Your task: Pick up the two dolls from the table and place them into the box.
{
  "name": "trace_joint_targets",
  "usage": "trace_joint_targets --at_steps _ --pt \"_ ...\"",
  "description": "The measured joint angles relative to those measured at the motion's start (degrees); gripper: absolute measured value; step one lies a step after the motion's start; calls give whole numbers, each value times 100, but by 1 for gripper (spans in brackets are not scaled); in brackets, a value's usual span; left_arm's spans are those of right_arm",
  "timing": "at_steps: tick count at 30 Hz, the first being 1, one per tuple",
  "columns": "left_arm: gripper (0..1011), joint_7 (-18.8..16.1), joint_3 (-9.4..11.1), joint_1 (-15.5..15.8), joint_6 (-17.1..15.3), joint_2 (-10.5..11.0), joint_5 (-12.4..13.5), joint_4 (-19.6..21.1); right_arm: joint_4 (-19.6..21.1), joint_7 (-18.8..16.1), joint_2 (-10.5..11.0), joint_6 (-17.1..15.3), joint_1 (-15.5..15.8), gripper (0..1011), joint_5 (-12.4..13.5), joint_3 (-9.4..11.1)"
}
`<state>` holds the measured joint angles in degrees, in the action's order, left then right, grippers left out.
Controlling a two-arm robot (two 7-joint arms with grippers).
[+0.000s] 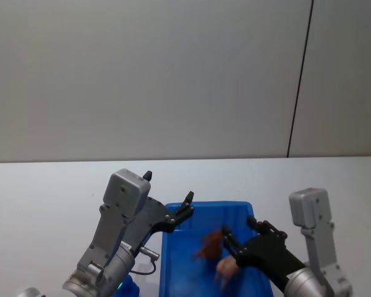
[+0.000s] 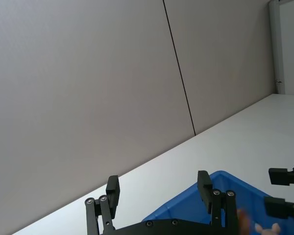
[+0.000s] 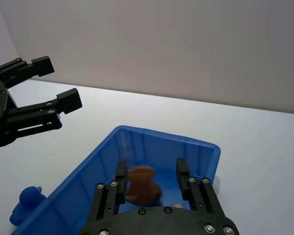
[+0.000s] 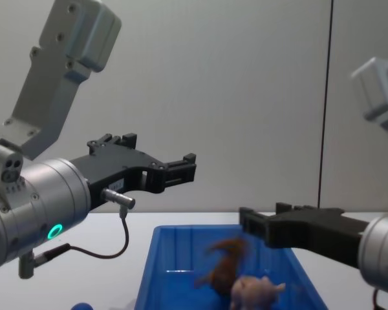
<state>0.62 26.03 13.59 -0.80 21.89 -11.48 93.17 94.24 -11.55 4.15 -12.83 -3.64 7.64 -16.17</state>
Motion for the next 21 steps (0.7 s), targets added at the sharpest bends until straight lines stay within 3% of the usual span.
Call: trace_joint_targets --at_steps 4,13,17,21 --pt "1001 0 0 0 0 0 0 0 -139 -29 -64 -21 -99 686 -18 -18" --pt "1001 0 0 0 0 0 0 0 -229 123 -102 -6 -159 937 -62 -19" --pt "1001 0 0 0 0 0 0 0 -203 324 -92 31 -120 1001 -73 3" --pt "1001 0 0 0 0 0 0 0 -122 526 -60 62 -44 1001 -74 30"
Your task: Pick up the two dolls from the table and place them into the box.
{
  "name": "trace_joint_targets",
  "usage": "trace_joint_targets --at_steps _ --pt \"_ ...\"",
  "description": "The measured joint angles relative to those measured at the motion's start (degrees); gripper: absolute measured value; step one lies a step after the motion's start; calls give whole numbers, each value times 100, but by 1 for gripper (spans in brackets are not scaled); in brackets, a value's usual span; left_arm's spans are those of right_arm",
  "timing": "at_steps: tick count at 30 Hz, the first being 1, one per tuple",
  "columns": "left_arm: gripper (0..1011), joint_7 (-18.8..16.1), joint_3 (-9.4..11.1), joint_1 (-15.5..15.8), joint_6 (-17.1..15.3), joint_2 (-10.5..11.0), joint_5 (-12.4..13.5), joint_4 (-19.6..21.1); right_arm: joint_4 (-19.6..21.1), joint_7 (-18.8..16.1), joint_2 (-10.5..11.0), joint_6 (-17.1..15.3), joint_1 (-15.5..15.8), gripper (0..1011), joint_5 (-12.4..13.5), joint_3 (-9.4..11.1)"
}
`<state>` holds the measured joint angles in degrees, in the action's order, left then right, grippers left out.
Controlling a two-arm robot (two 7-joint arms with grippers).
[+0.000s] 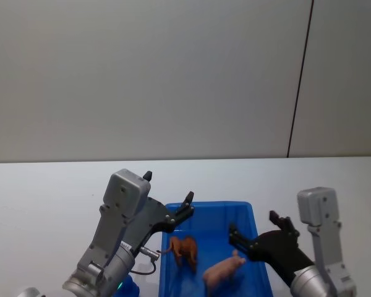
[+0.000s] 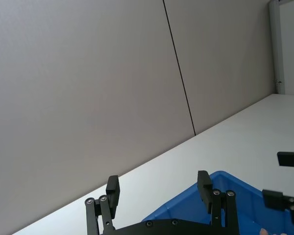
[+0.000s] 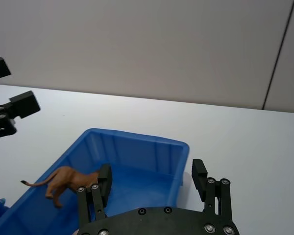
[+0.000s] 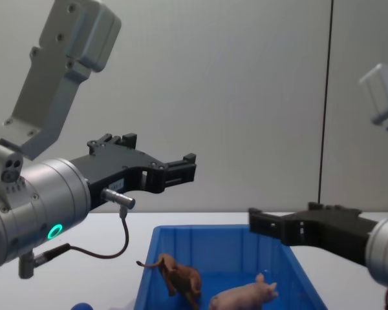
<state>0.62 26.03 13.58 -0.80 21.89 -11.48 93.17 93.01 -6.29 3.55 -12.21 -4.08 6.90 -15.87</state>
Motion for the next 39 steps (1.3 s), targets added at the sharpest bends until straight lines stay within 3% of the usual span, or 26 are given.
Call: trace_joint_targets --at_steps 20,27,39 --pt "1001 0 0 0 0 0 0 0 512 1030 254 113 564 1001 102 209" --pt "1001 -3 -7 -11 -21 6 -1 13 580 1161 295 123 645 1001 119 243" --pt "1001 -163 -115 -197 -389 204 -209 285 647 1288 333 133 724 1001 134 273"
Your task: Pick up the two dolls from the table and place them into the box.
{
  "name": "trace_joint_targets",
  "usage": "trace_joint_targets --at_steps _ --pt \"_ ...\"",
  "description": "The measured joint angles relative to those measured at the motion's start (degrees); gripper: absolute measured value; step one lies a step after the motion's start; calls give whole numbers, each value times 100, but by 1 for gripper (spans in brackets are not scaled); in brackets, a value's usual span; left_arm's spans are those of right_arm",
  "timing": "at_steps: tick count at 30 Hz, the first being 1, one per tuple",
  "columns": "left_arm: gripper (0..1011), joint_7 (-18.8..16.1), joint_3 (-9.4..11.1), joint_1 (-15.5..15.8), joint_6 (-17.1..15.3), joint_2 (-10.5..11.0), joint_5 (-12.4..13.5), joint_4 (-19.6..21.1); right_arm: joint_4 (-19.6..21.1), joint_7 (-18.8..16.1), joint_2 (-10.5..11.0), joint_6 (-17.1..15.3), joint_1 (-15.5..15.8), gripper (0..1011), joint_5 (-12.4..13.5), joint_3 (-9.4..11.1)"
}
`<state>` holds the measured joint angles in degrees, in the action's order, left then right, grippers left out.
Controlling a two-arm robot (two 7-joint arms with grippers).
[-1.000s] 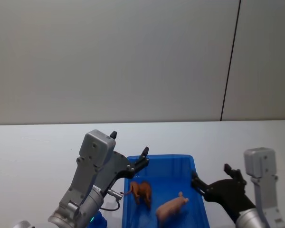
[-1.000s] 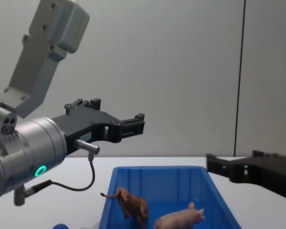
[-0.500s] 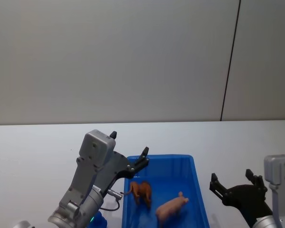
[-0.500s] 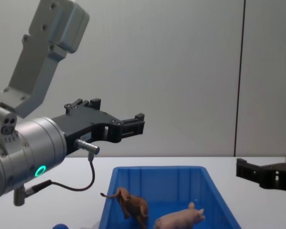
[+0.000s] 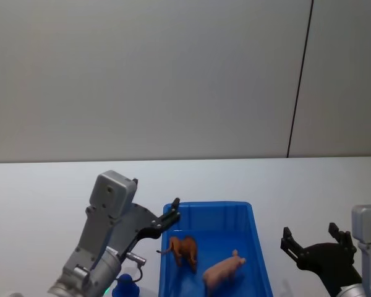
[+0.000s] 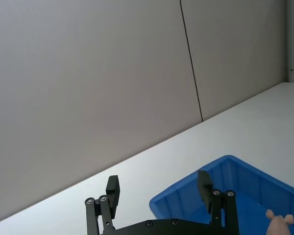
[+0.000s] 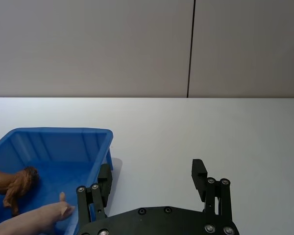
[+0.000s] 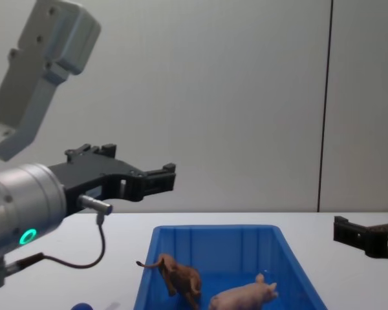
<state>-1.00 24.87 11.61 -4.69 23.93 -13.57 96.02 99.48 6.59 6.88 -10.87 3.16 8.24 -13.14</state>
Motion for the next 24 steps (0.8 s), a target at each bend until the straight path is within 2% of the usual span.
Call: trace_joint_targets --at_steps 11,15,24 --pt "1001 -73 -178 -240 -468 292 -469 307 23 48 12 6 27 1001 7 11" --pt "1001 -69 -277 -374 -719 444 -775 420 28 59 14 6 34 1001 7 14" --pt "1001 6 -371 -512 -974 588 -1122 460 32 67 18 6 40 1001 7 17"
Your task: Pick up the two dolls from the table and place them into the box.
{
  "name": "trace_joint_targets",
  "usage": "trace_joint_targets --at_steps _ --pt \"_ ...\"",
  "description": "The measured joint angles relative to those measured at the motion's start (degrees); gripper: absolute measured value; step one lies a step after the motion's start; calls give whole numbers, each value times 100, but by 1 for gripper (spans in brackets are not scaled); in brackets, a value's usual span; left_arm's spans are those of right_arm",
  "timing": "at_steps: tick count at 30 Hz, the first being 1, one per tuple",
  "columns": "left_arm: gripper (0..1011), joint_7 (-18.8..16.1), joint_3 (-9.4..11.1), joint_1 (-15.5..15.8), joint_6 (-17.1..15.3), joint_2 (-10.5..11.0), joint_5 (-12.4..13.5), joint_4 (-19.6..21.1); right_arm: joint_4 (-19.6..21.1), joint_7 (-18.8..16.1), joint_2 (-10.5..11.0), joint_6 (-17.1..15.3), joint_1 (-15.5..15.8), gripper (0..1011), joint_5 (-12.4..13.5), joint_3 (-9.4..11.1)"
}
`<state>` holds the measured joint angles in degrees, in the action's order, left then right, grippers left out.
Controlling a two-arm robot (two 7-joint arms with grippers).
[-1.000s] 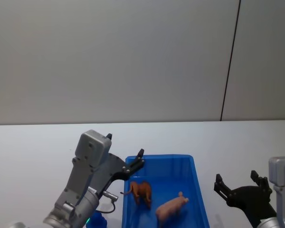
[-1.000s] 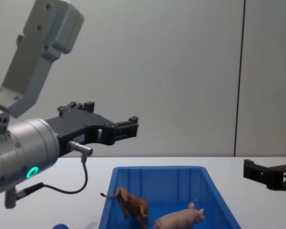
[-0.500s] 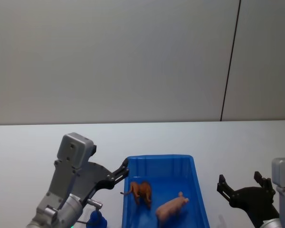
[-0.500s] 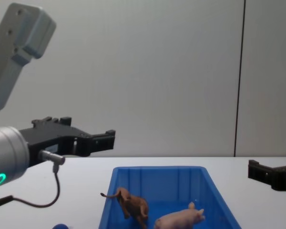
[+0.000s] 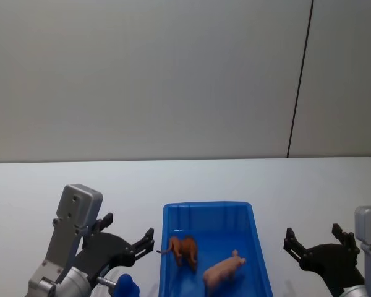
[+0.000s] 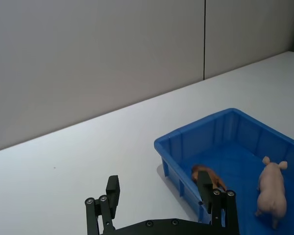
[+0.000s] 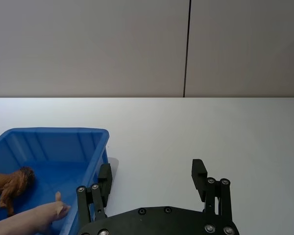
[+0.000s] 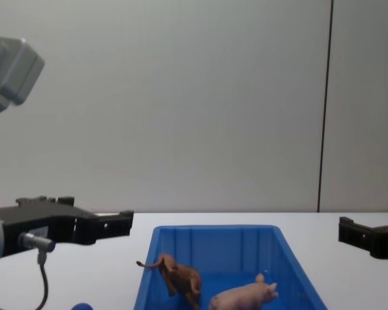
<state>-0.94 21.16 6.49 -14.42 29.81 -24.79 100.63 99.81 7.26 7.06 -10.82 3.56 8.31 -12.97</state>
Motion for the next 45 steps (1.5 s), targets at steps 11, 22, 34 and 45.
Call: trace_joint_targets --at_steps 11,22,34,45 --pt "1001 235 -66 -72 -244 84 -266 -105 5 7 2 0 6 1001 0 1" --pt "1001 477 -84 -91 -452 91 -421 -334 5 9 3 0 7 1001 0 0" --pt "1001 600 -88 -93 -598 73 -438 -576 4 8 2 0 6 1001 0 0" --pt "771 710 -88 -54 -705 34 -400 -775 4 8 3 -1 7 1001 0 0"
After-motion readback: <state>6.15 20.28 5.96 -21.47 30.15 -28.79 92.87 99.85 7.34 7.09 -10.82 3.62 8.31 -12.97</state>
